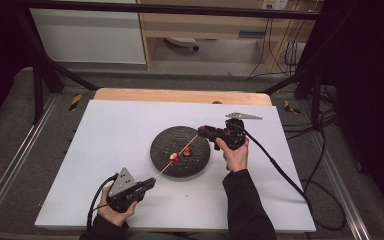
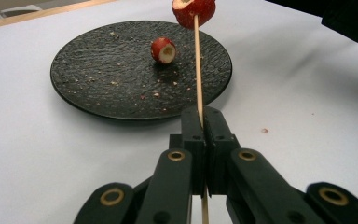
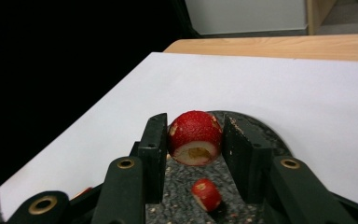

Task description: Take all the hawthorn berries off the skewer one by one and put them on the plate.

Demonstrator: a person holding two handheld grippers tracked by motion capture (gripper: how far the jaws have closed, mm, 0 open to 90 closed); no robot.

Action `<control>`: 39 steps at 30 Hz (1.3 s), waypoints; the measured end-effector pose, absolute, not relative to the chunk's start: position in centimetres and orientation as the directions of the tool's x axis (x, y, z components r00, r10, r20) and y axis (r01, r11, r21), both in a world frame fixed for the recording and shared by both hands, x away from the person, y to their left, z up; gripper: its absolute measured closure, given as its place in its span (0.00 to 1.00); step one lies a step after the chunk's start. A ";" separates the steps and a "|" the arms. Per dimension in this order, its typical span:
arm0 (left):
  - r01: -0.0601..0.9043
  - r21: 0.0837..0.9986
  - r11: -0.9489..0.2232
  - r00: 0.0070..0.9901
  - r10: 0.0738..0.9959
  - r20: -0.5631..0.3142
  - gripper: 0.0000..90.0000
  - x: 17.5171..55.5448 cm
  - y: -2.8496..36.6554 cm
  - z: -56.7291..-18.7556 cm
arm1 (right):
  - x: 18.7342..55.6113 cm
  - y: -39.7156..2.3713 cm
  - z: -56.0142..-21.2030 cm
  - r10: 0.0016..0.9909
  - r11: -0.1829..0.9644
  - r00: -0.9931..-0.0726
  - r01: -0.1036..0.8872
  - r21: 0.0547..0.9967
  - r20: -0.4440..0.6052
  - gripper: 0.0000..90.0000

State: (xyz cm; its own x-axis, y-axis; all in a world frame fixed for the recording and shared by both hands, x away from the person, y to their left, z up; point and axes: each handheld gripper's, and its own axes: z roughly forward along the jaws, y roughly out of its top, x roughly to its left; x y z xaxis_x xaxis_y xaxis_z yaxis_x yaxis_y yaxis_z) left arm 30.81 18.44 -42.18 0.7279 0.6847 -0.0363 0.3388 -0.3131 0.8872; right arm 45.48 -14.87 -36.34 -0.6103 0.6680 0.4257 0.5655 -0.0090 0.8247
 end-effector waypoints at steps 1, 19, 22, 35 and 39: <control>0.339 0.887 -0.313 0.728 0.685 -0.036 0.98 30.8 18.4 -42.2 | 45.6 -15.0 -36.2 0.676 -0.005 -0.607 0.563 0.826 0.417 0.69; 0.345 0.892 -0.291 0.713 0.699 -0.047 0.98 31.0 19.0 -42.0 | 46.9 -16.2 -35.5 0.735 0.015 -0.572 0.550 0.835 0.364 0.69; 0.347 0.892 -0.289 0.711 0.702 -0.049 0.98 31.0 19.1 -42.0 | 46.9 -15.8 -35.9 0.735 0.029 -0.574 0.558 0.829 0.361 0.69; 0.350 0.894 -0.280 0.706 0.706 -0.055 0.98 31.1 19.3 -41.9 | 46.6 -13.3 -39.8 0.720 0.116 -0.599 0.602 0.790 0.351 0.69; 0.353 0.894 -0.276 0.703 0.709 -0.059 0.98 31.2 19.3 -41.9 | 46.3 -12.9 -41.0 0.719 0.135 -0.599 0.617 0.775 0.352 0.69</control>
State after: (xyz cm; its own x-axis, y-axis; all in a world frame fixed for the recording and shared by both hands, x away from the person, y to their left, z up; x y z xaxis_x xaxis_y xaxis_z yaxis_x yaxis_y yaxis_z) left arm 31.18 19.33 -41.93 0.7032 0.7086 -0.0588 0.3533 -0.2765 0.8937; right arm 46.34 -12.94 -41.04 -0.5994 0.7187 0.3523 0.6170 0.1346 0.7754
